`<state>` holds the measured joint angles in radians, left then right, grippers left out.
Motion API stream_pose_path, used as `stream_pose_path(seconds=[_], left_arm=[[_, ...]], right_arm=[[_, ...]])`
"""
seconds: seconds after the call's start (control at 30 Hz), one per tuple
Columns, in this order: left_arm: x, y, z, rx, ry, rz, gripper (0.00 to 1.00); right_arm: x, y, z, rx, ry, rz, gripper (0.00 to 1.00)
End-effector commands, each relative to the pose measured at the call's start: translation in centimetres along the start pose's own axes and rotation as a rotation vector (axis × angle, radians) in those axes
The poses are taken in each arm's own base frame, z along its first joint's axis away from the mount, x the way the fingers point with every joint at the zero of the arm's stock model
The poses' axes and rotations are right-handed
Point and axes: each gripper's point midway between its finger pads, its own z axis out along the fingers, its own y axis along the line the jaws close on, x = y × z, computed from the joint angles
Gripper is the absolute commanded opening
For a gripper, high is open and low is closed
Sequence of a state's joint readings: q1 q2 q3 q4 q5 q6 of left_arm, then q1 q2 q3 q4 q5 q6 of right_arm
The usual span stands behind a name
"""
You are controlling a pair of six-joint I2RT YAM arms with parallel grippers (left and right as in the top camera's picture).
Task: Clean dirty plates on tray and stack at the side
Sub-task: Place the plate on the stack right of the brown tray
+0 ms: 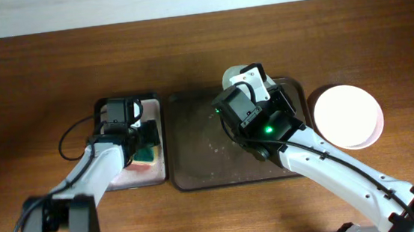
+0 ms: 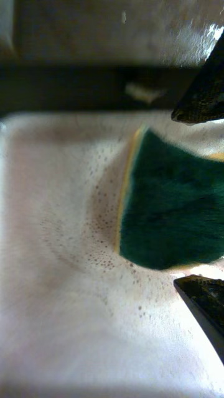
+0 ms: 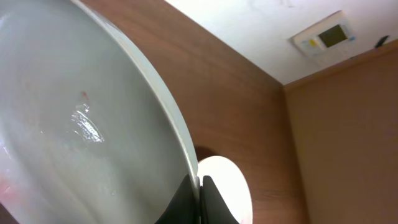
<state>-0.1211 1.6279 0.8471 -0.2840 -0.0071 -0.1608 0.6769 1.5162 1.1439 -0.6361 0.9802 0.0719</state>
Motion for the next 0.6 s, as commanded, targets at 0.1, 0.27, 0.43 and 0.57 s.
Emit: stream_pose_path(seconds=[0.1,0.27,0.43,0.57], left_arm=[[-1.1,-0.2,-3.3,0.015,-0.032,-0.001,0.82],[0.7,0.0,-3.2,0.004,0.039,-0.001,0.92],[1.0,0.1,-3.3,0.002,0.051,-0.001,0.97],[1.0,0.1,-3.3,0.002,0.051,-0.001,0.99]], right_arm=[[-2.0,-4.9,-1.3,0.199,-0.073,0.123,0.04],[-0.5,-3.8,1.2,0.040,0.007,0.241,0.04],[4.5,-4.5,5.3,-0.106,0.246,0.484,0.04],[8.2,-6.4,8.2,-0.234,0.408,0.679,0.04]])
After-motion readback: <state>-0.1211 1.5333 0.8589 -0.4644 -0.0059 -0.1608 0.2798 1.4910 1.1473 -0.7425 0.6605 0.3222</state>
